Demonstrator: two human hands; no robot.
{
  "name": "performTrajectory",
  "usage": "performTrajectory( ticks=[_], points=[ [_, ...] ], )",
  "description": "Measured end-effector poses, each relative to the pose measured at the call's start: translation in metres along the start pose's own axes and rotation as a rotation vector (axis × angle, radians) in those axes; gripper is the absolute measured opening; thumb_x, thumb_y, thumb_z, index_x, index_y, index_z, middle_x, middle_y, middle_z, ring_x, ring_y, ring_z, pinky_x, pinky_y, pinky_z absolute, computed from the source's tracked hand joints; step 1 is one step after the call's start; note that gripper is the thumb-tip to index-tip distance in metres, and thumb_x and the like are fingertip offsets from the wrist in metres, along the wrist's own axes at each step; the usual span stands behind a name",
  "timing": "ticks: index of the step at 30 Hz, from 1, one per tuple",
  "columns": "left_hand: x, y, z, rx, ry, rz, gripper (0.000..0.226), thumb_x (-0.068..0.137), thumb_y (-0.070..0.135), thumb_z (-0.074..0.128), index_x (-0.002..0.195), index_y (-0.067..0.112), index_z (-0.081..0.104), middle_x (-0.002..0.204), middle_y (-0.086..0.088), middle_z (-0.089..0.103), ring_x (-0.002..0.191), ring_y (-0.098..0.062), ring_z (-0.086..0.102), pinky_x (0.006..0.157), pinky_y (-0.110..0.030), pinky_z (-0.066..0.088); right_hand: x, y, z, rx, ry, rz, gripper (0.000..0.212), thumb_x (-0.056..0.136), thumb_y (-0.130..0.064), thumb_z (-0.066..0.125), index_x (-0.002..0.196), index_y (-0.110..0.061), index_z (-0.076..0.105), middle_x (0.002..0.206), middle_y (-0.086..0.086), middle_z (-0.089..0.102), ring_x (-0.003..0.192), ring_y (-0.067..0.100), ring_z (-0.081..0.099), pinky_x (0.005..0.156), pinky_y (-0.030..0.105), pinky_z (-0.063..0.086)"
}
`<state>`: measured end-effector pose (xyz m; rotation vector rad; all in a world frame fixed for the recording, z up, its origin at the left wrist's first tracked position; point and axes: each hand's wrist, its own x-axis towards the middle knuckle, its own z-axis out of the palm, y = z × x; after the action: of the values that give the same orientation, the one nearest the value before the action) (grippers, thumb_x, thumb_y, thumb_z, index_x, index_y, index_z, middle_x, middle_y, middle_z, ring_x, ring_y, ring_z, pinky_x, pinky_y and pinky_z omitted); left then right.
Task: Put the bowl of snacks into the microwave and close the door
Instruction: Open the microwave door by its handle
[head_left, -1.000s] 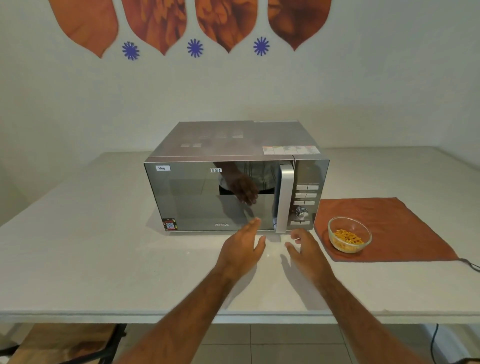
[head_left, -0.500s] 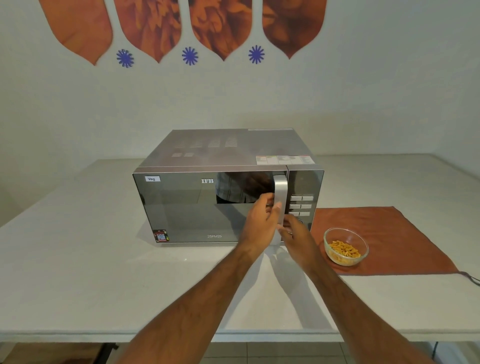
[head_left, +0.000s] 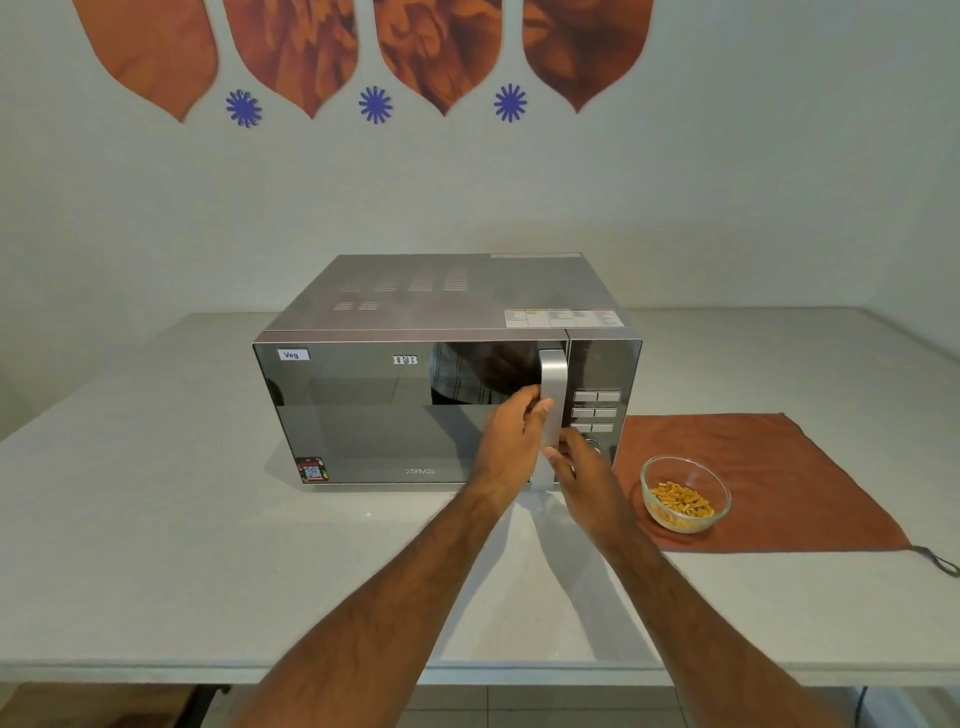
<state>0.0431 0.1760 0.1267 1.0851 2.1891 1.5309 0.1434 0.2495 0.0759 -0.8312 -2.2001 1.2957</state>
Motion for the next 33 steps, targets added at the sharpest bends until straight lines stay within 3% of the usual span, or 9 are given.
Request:
performTrajectory(
  ticks=[8,11,13,15,18,20,25,28,33],
  points=[
    [-0.005,0.0,-0.009,0.005,-0.043,0.033,0.046,0.11,0.035,0.051,0.152,0.017,0.053,0.151,-0.006,0.061,0.139,-0.026,0.057,0.116,-0.037,0.045,-0.002,0.003,0.001,-0.063,0.04,-0.03,0.043,0.106,-0.036,0.048,0.144,-0.015,0.05,0.142,0.004,0.061,0.126,0.023,0.062,0.109,0.035,0.047],
    [-0.012,-0.008,-0.013,0.001,-0.068,0.044,0.048,0.109,0.036,0.053,0.152,0.016,0.054,0.15,-0.005,0.063,0.138,-0.025,0.059,0.118,-0.039,0.046,-0.012,0.008,0.003,-0.093,0.059,-0.056,0.033,0.106,-0.033,0.051,0.132,-0.013,0.056,0.123,-0.003,0.065,0.1,0.012,0.064,0.088,0.007,0.05],
    [-0.016,-0.01,-0.014,0.0,-0.067,0.045,0.048,0.109,0.036,0.053,0.152,0.016,0.055,0.15,-0.005,0.063,0.138,-0.026,0.059,0.117,-0.04,0.047,-0.015,0.01,0.005,-0.093,0.074,-0.067,0.03,0.105,-0.031,0.052,0.129,-0.014,0.057,0.117,-0.007,0.064,0.094,0.009,0.062,0.074,-0.002,0.045],
    [-0.019,-0.006,-0.015,-0.007,-0.059,0.038,0.048,0.109,0.035,0.054,0.153,0.016,0.054,0.151,-0.005,0.062,0.14,-0.026,0.058,0.116,-0.038,0.045,-0.016,0.009,0.006,-0.089,0.089,-0.074,0.027,0.105,-0.032,0.053,0.127,-0.016,0.058,0.114,-0.007,0.064,0.094,0.012,0.064,0.076,0.002,0.048],
    [-0.025,-0.002,-0.016,-0.014,-0.057,0.038,0.048,0.109,0.034,0.054,0.153,0.017,0.053,0.152,-0.005,0.061,0.141,-0.026,0.057,0.116,-0.036,0.044,-0.02,0.011,0.009,-0.054,0.088,-0.084,0.028,0.104,-0.036,0.052,0.126,-0.018,0.057,0.119,-0.001,0.069,0.104,0.022,0.069,0.099,0.029,0.057],
    [-0.029,-0.002,-0.017,-0.017,-0.056,0.037,0.048,0.108,0.035,0.054,0.153,0.017,0.054,0.151,-0.005,0.062,0.14,-0.025,0.057,0.115,-0.036,0.045,-0.024,0.012,0.01,-0.073,0.093,-0.086,0.03,0.105,-0.038,0.052,0.126,-0.017,0.057,0.118,0.001,0.07,0.105,0.022,0.069,0.1,0.037,0.057],
    [-0.04,-0.002,-0.021,-0.025,-0.05,0.03,0.046,0.107,0.037,0.056,0.15,0.018,0.057,0.147,-0.004,0.065,0.136,-0.024,0.061,0.108,-0.027,0.044,-0.034,0.01,0.014,-0.082,0.112,-0.085,0.03,0.105,-0.042,0.051,0.124,-0.021,0.058,0.121,0.0,0.071,0.109,0.019,0.069,0.101,0.036,0.056],
    [-0.045,-0.003,-0.024,-0.027,-0.052,0.036,0.046,0.107,0.038,0.056,0.148,0.018,0.059,0.145,-0.004,0.066,0.135,-0.024,0.062,0.107,-0.026,0.045,-0.044,0.011,0.014,-0.084,0.107,-0.079,0.035,0.105,-0.042,0.049,0.131,-0.02,0.058,0.132,0.0,0.069,0.117,0.014,0.064,0.099,0.028,0.048],
    [-0.056,-0.001,-0.027,-0.045,-0.035,0.045,0.044,0.107,0.036,0.057,0.146,0.017,0.061,0.142,-0.005,0.068,0.132,-0.023,0.063,0.11,-0.032,0.047,-0.066,0.028,0.009,-0.106,0.121,-0.043,0.028,0.106,-0.036,0.051,0.129,-0.022,0.059,0.128,-0.004,0.069,0.121,0.017,0.066,0.101,0.032,0.053]
  ],
)
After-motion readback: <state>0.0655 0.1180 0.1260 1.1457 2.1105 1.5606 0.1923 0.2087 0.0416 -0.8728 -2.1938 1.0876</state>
